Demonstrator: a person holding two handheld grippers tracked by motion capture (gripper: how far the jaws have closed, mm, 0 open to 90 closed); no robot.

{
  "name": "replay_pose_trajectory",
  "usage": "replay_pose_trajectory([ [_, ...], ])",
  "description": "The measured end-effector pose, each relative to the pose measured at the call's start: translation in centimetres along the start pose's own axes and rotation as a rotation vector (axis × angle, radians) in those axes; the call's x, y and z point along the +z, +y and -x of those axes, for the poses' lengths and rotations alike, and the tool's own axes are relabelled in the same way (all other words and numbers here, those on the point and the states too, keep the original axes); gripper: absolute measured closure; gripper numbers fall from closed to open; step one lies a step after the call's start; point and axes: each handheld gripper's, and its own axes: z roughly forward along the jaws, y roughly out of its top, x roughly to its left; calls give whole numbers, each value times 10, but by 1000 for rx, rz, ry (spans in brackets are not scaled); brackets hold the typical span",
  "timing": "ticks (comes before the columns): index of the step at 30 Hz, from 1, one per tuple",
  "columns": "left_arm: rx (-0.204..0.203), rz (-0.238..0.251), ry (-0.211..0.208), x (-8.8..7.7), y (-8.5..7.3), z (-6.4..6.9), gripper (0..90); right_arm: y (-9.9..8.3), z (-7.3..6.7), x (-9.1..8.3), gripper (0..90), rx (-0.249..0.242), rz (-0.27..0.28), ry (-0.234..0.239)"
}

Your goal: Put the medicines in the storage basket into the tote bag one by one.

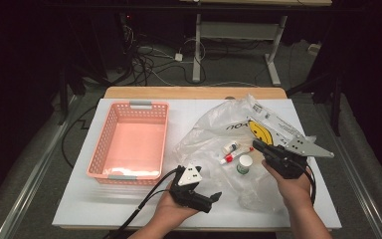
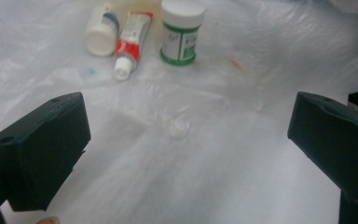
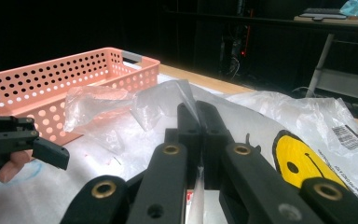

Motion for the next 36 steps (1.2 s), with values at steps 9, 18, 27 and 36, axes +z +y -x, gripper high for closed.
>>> replay_pose_trajectory([
  [9, -32, -115, 23, 25, 0, -11, 93, -5, -3, 3, 900, -10, -36, -13],
  [18, -98, -204, 50, 51, 16, -20, 211, -9, -3, -6, 900, -4, -37, -19],
  [27, -146, -174, 28, 58, 19, -19, 521, -7, -2, -10, 900, -6, -25, -18],
  [36, -72, -142, 24, 55, 18, -14, 878, -9, -2, -8, 900, -4, -30, -15],
])
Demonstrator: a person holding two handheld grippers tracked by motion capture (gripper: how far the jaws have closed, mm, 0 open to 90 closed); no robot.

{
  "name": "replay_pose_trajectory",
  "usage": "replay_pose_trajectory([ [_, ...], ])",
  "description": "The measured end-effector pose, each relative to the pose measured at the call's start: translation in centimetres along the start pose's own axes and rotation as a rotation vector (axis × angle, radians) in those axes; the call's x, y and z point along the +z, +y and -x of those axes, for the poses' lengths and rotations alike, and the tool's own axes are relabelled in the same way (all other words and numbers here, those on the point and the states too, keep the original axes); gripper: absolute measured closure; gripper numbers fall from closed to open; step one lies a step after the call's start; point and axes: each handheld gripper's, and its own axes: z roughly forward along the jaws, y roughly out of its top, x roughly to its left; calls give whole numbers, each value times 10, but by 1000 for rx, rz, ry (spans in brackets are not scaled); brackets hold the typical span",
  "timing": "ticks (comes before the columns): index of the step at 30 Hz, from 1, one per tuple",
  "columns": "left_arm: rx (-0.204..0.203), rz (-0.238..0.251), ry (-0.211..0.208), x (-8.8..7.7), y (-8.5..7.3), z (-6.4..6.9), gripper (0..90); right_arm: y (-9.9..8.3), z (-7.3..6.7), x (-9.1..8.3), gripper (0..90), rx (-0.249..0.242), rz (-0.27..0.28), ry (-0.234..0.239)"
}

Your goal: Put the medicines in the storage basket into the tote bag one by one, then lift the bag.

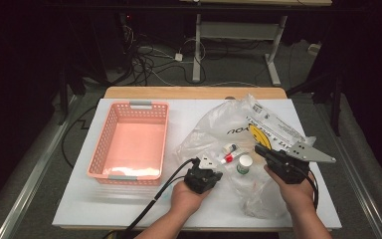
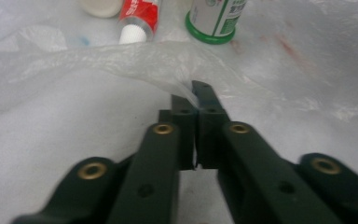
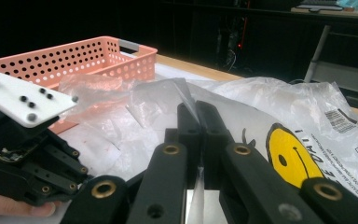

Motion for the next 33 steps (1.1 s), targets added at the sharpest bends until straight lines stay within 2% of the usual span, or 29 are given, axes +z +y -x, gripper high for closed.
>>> replay_pose_trajectory([
  [5, -4, 91, -7, -8, -5, 0, 883, -1, 0, 0, 900, -2, -3, -3],
  [11, 8, 181, 9, -15, -12, 2, 884, -1, -2, 2, 900, -2, -3, 4],
  [15, 17, 211, 13, -18, -14, 3, 885, -2, -3, 4, 900, -2, -2, -1],
  [22, 54, 270, 68, -24, -14, 5, 887, -2, 0, 1, 900, -3, 18, -24],
  [24, 84, 309, 100, -30, -12, 6, 886, -2, 0, 0, 900, 2, 25, -27],
  [27, 70, 355, 123, -41, -2, 3, 886, 0, 1, -2, 900, 2, 44, -33],
  [29, 81, 385, 148, -48, 6, 3, 886, 2, 2, -3, 900, 13, 65, -37],
  [33, 114, 436, 195, -62, 23, 3, 885, 8, 0, -2, 900, 3, 97, -42],
])
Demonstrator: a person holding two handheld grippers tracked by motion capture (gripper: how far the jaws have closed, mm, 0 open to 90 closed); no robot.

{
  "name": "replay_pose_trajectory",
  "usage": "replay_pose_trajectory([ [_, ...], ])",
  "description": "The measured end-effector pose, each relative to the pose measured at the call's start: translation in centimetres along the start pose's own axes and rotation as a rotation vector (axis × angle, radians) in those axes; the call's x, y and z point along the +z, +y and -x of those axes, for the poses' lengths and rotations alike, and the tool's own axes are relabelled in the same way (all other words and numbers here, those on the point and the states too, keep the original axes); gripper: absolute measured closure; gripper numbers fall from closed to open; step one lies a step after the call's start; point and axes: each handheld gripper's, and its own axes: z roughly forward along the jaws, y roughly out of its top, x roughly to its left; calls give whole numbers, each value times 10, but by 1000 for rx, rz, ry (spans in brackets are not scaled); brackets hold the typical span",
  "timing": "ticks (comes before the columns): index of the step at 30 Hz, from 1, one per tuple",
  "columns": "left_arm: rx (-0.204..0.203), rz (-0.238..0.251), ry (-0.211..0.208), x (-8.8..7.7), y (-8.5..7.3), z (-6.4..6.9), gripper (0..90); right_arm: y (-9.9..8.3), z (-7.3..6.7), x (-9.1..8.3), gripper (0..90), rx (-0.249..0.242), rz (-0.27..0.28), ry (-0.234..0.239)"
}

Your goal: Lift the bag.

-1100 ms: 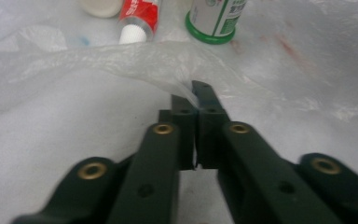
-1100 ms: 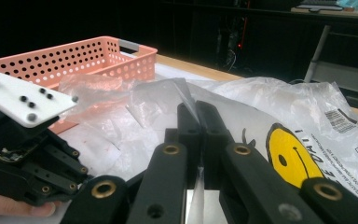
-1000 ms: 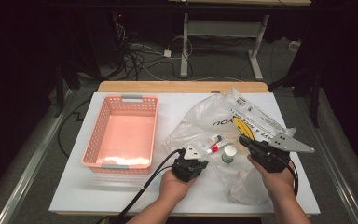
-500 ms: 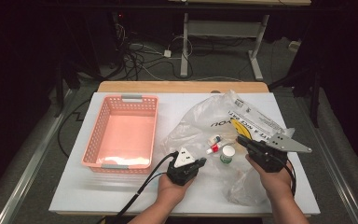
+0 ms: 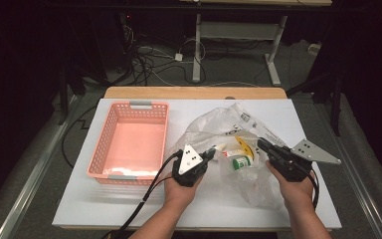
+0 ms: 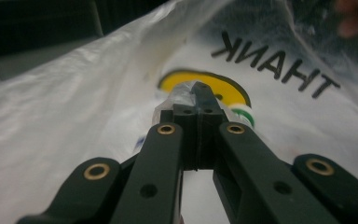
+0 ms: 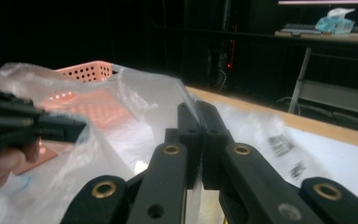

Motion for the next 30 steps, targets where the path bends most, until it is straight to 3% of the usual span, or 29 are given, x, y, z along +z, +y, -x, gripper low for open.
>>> replay_pose_trajectory([
  [15, 101, 111, 43, -6, 37, -5, 885, 21, -6, 11, 900, -21, 96, -39],
  [30, 148, 210, 90, -16, 90, -16, 885, 62, -2, 23, 900, -22, 223, -73],
])
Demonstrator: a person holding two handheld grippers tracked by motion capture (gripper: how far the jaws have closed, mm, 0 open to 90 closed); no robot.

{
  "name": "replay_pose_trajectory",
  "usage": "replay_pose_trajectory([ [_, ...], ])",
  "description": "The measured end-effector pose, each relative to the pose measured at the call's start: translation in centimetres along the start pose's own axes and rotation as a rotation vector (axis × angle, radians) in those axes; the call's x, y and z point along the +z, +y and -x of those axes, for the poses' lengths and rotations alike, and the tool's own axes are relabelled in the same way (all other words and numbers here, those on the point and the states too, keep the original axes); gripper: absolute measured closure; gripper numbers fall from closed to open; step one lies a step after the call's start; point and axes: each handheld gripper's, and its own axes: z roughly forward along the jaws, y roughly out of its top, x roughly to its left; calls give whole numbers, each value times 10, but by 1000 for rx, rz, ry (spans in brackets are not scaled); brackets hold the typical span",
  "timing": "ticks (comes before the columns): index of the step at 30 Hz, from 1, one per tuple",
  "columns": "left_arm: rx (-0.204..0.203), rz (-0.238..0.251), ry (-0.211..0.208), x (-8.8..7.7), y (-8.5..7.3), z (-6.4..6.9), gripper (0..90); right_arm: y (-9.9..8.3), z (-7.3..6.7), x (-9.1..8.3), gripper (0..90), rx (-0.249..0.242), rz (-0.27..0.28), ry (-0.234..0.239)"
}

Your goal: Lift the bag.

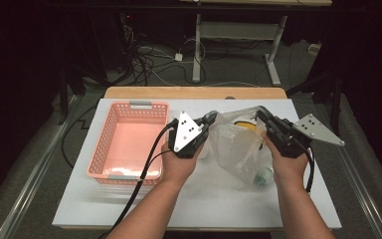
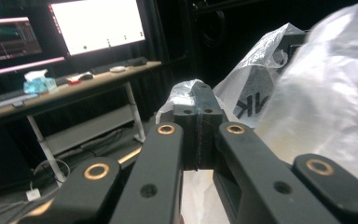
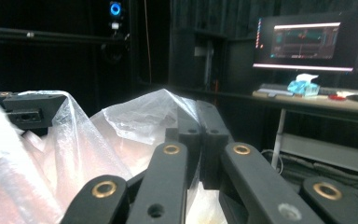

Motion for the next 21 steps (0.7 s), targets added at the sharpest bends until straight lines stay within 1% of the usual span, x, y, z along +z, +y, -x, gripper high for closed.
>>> replay_pose_trajectory([
  [1, -1, 8, 2, 1, 4, -2, 885, 3, 0, 1, 900, 9, 8, -4],
  [3, 4, 23, 6, 2, 13, -3, 885, 10, 0, 3, 900, 5, 27, -9],
  [7, 24, 53, 12, 6, 32, -4, 885, 24, 1, 7, 900, -2, 60, -21],
  [11, 32, 92, 17, 9, 51, -4, 885, 38, 3, 8, 900, -2, 88, -33],
  [17, 28, 144, 19, 15, 75, -3, 885, 56, 8, 7, 900, 2, 135, -56],
  [21, 30, 172, 22, 17, 86, -4, 885, 67, 11, 4, 900, -2, 163, -67],
])
